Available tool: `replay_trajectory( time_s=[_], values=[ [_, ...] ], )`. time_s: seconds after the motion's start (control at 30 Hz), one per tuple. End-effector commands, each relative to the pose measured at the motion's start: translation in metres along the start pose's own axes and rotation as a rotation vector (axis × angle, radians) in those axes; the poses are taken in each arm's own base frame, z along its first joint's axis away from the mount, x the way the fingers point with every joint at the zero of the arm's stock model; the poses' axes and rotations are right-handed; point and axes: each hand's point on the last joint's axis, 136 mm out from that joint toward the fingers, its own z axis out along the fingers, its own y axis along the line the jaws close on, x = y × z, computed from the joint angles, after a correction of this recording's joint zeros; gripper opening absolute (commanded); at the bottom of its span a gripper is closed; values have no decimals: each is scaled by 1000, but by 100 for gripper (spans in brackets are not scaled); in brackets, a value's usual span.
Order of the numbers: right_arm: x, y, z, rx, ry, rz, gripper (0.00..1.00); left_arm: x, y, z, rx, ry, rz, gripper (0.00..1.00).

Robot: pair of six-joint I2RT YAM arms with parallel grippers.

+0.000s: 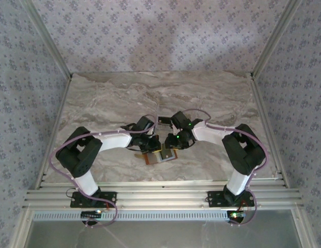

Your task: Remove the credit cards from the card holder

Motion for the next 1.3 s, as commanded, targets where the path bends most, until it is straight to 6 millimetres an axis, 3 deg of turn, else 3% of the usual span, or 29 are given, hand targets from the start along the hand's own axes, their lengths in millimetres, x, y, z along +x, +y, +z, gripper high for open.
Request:
replay_trajectory(
  time_s=[0.0,0.33,0.57,0.77,1.03,1.27],
  values=[
    [14,-22,7,76,50,39,34,6,10,-7,-67,8,13,6],
    [14,-24,4,94,47,40,35,5,11,-17,-86,-17,24,7],
    [18,-28,6,108,53,48,33,-3,-8,-37,-25,-83,36,14],
    [20,-30,7,114,52,63,26,0,-24,-30,101,-70,-8,22],
    [23,-30,6,116,54,60,23,3,-16,-19,163,-66,-86,31],
    [22,-28,6,115,55,56,23,3,-9,-8,214,-53,-139,28]
  ],
)
